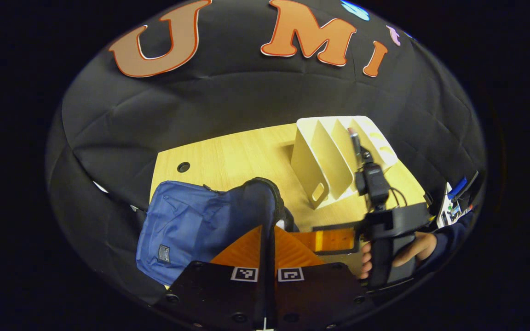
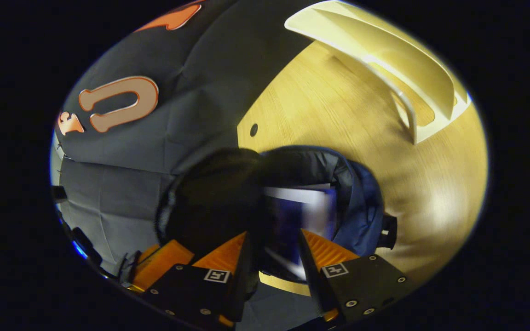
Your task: Open the schoolbag, grab two books from the bookshelf and put them into the schoolbag.
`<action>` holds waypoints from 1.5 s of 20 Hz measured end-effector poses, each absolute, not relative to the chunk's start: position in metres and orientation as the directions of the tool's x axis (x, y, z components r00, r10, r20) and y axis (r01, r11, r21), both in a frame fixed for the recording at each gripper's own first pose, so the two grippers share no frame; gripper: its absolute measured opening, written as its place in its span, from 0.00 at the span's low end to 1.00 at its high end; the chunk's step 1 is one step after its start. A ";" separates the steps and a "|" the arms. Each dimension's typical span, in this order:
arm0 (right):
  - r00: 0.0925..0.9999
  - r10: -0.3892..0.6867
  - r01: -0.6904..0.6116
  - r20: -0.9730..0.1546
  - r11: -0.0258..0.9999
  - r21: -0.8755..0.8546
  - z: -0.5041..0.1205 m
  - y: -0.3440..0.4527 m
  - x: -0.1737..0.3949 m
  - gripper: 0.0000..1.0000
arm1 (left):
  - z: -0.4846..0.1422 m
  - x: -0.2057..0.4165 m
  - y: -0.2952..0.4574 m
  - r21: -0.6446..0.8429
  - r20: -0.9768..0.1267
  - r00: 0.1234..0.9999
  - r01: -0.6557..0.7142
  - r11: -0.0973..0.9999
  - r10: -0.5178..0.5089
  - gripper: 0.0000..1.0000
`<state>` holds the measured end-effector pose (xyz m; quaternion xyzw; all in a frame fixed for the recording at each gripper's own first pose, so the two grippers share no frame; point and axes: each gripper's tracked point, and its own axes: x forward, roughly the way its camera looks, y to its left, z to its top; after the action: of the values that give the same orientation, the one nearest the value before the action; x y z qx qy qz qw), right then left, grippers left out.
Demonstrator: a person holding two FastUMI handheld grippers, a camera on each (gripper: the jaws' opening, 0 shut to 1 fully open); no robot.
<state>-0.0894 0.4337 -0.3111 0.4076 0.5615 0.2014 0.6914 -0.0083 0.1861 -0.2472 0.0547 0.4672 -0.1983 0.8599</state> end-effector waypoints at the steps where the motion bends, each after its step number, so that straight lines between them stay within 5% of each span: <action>1: 0.314 0.721 0.165 -0.618 0.599 0.783 -0.310 0.424 -0.083 0.60 | -0.248 -0.007 0.184 -0.096 -0.825 0.485 0.386 0.917 -0.290 0.01; 4: 0.378 0.685 0.130 -0.623 0.627 0.768 -0.298 0.395 -0.068 0.60 | -0.252 -0.010 0.184 -0.092 -0.827 0.489 0.370 0.924 -0.278 0.01; 5: 0.403 0.671 0.113 -0.622 0.639 0.761 -0.294 0.386 -0.062 0.78 | -0.253 -0.009 0.182 -0.090 -0.827 0.491 0.365 0.927 -0.274 0.02; 6: 0.427 0.654 0.092 -0.624 0.655 0.750 -0.290 0.376 -0.056 0.61 | -0.255 -0.011 0.180 -0.089 -0.830 0.488 0.360 0.928 -0.269 0.02; 12: 0.535 0.560 -0.021 -0.632 0.757 0.653 -0.272 0.302 -0.033 0.63 | -0.268 -0.019 0.159 -0.089 -0.847 0.471 0.332 0.939 -0.247 0.02; 18: 0.646 0.433 -0.074 -0.628 0.855 0.514 -0.259 0.222 -0.009 0.65 | -0.297 -0.039 0.125 -0.158 -0.879 0.393 0.289 0.944 -0.268 0.13; 19: 0.660 0.415 -0.075 -0.626 0.866 0.494 -0.258 0.210 -0.007 0.65 | -0.295 -0.036 0.114 -0.171 -0.867 0.408 0.293 0.941 -0.285 0.29; 20: 0.671 0.396 -0.073 -0.627 0.877 0.475 -0.256 0.198 -0.006 0.49 | -0.290 -0.035 0.104 -0.175 -0.858 0.420 0.306 0.936 -0.297 0.45; 21: 0.679 0.384 -0.072 -0.626 0.883 0.464 -0.255 0.188 -0.004 0.67 | -0.290 -0.033 0.098 -0.161 -0.853 0.431 0.316 0.935 -0.293 0.60; 23: 0.696 0.360 -0.085 -0.622 0.900 0.427 -0.251 0.170 -0.001 0.67 | -0.289 -0.033 0.083 -0.162 -0.854 0.427 0.324 0.932 -0.297 0.90; 30: 0.824 0.216 -0.115 -0.524 0.969 0.218 -0.202 0.113 0.019 0.71 | -0.255 -0.007 0.021 -0.148 -0.770 0.550 0.337 0.930 -0.323 0.98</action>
<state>0.0188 0.1131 -0.2021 0.0888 0.2837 0.0872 0.9508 -0.0067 0.0206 -0.2550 0.0085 0.4355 -0.1874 0.8804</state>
